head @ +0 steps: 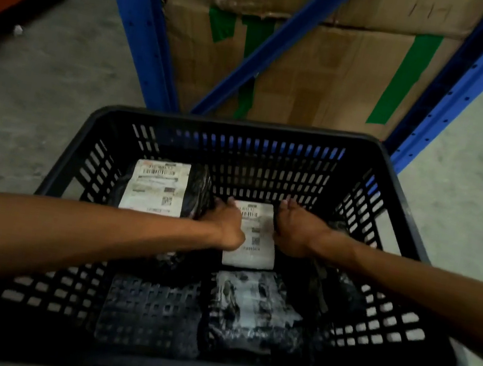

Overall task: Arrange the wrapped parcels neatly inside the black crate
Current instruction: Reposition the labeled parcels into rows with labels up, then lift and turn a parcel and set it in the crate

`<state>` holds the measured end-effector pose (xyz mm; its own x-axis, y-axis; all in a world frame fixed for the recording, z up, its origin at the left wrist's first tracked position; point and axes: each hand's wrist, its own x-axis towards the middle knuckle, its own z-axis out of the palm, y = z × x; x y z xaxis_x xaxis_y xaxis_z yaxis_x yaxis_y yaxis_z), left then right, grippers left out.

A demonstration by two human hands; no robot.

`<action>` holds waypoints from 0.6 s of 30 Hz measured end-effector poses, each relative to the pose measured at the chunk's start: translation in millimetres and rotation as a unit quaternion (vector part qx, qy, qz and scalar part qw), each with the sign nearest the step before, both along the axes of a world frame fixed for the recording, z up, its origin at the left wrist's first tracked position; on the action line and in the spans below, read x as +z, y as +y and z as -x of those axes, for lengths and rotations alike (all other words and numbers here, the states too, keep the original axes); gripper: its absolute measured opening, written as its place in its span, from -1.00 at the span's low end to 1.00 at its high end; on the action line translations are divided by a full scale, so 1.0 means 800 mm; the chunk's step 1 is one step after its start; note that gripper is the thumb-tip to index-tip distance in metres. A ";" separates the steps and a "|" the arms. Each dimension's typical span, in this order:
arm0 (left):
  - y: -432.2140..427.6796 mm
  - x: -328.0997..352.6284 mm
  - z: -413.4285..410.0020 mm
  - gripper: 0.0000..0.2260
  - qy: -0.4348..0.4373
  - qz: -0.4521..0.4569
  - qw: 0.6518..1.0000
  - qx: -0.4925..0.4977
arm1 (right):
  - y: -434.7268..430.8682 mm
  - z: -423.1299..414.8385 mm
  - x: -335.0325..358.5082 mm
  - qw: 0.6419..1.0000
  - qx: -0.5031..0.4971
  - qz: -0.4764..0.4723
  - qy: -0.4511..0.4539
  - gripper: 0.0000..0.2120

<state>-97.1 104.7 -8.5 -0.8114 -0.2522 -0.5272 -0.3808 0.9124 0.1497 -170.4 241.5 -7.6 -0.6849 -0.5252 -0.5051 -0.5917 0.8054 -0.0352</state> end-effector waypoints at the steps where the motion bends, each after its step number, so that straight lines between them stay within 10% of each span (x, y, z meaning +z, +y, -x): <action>1: 0.001 0.011 -0.009 -0.35 0.001 0.014 0.999 -0.053 | 0.008 -0.007 0.021 0.999 0.046 0.014 0.010 -0.41; 8: -0.001 0.043 -0.136 -0.14 -0.138 -0.026 0.930 -0.339 | 0.078 -0.110 0.067 0.944 0.232 -0.159 -0.173 -0.33; 18: -0.006 -0.001 -0.158 -0.34 -0.079 -0.119 0.947 -0.289 | 0.096 -0.121 0.046 0.967 0.114 -0.025 -0.228 -0.38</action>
<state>29.5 99.9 -9.5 -0.6841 0.3499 -0.6400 0.1363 0.9233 0.3590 -74.0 318.6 29.0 -0.2539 -0.6036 -0.7558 -0.6856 0.6635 -0.2995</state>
